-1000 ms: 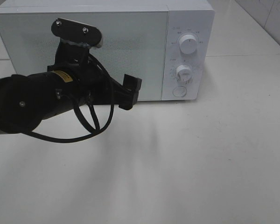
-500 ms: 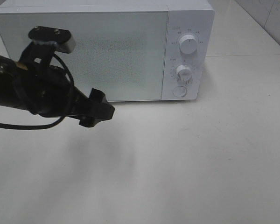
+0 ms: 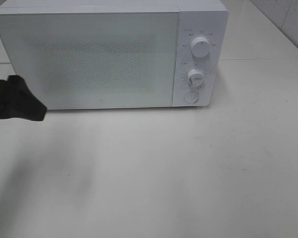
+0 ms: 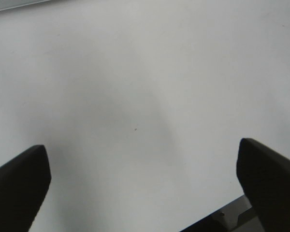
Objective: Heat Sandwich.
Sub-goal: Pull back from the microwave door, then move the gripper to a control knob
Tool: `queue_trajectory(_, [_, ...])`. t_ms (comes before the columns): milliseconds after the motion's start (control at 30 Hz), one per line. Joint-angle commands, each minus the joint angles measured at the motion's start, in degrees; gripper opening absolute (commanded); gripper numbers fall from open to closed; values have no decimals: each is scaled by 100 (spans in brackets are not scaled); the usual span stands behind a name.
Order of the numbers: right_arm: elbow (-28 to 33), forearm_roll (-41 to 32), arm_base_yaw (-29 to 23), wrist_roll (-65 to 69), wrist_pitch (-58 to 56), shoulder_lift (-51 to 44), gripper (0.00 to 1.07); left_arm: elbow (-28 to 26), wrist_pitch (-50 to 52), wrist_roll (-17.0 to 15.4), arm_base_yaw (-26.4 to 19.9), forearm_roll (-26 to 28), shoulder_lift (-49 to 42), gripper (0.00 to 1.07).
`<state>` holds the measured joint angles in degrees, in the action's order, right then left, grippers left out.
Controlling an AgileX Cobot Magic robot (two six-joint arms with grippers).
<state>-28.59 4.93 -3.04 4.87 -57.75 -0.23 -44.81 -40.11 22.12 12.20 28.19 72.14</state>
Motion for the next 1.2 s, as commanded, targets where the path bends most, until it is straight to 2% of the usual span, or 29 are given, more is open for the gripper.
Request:
queue_trajectory(33, [6,23,34,-52,74,-155,75,-11,-493,-401,-401,-561,-395,100])
queue_trajectory(67, [6,23,34,-52,74,-155,75,-11,-493,-401,-401,-561,-395,100])
queue_trajectory(100, [6,23,34,-52,74,-155,75,-11,-630,-567,-516,-773,-510,100])
queue_trajectory(133, [6,23,34,-52,74,-155,75,-11,-900,-980,-751,-1180,-693,100])
queue_trajectory(200, [6,23,34,-52,74,-155,75,-11,-1129,-1324,-945,-1621,-865,100])
queue_trajectory(233, [6,23,34,-52,74,-155,75,-11,-1129,-1324,-945,-1621,-865,100])
queue_trajectory(267, [6,23,34,-52,74,-155,75,-11,-1324,-1679,-1094,-1942,-1054,100])
queue_trajectory(333, [6,23,34,-52,74,-155,75,-6,-1524,-2068,-1180,-2269,-1243,100])
queue_trajectory(367, [6,23,34,-52,74,-155,75,-6,-1524,-2068,-1180,-2269,-1243,100])
queue_trajectory(433, [6,23,34,-52,74,-155,75,6,-1948,-2469,-1197,-2687,-1478,100])
queue_trajectory(467, [6,23,34,-52,74,-155,75,6,-2131,-2561,-1197,-2819,-1570,100])
queue_trajectory(567, [6,23,34,-52,74,-155,75,6,-2498,-2636,-1197,-3048,-1908,100])
queue_trajectory(700, [6,23,34,-52,74,-155,75,103,-2538,-2613,-1197,-3048,-2332,100])
queue_trajectory(967, [6,23,34,-52,74,-155,75,1014,-2469,-2555,-1197,-3060,-4039,100])
queue_trajectory(1200, [6,23,34,-52,74,-155,75,1346,-2504,-2395,-1197,-2979,-4899,100])
